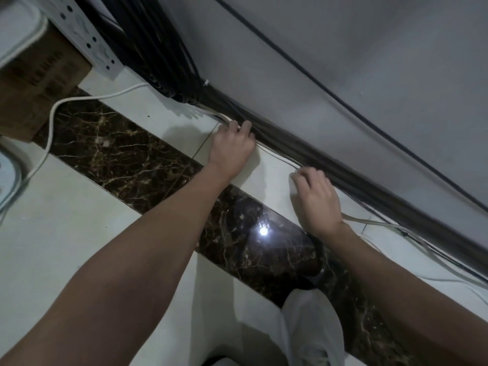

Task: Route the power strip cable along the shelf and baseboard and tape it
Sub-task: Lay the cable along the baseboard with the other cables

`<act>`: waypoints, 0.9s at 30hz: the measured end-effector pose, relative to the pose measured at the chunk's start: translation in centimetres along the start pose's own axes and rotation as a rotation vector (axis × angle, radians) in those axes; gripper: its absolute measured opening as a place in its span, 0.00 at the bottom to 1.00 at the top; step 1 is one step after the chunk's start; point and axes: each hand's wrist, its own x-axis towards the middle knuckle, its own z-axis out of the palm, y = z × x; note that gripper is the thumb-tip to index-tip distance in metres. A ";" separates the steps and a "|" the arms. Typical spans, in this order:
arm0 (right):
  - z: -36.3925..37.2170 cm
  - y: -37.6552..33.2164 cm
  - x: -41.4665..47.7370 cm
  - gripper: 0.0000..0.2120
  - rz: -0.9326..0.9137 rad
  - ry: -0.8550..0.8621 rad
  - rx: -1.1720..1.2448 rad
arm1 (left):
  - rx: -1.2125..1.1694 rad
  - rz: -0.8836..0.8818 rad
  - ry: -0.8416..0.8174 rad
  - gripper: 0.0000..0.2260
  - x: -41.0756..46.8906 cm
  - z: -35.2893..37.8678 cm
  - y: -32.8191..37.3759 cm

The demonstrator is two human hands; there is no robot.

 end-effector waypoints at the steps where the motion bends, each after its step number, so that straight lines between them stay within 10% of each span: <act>1: 0.0 0.1 0.3 0.19 -0.015 0.004 -0.003 | -0.025 -0.025 0.014 0.06 -0.1 0.0 0.3; 12: -2.5 2.9 -5.7 0.07 0.072 0.133 0.029 | -0.045 0.035 -0.132 0.17 -2.2 -0.1 7.0; 22: -7.0 8.2 -13.5 0.22 0.149 0.101 -0.179 | 0.097 -0.119 -0.349 0.28 -2.2 -2.7 8.9; 27: -5.1 9.4 -12.5 0.09 0.195 -0.006 -0.074 | -0.110 0.155 -0.092 0.17 -2.5 -5.4 14.5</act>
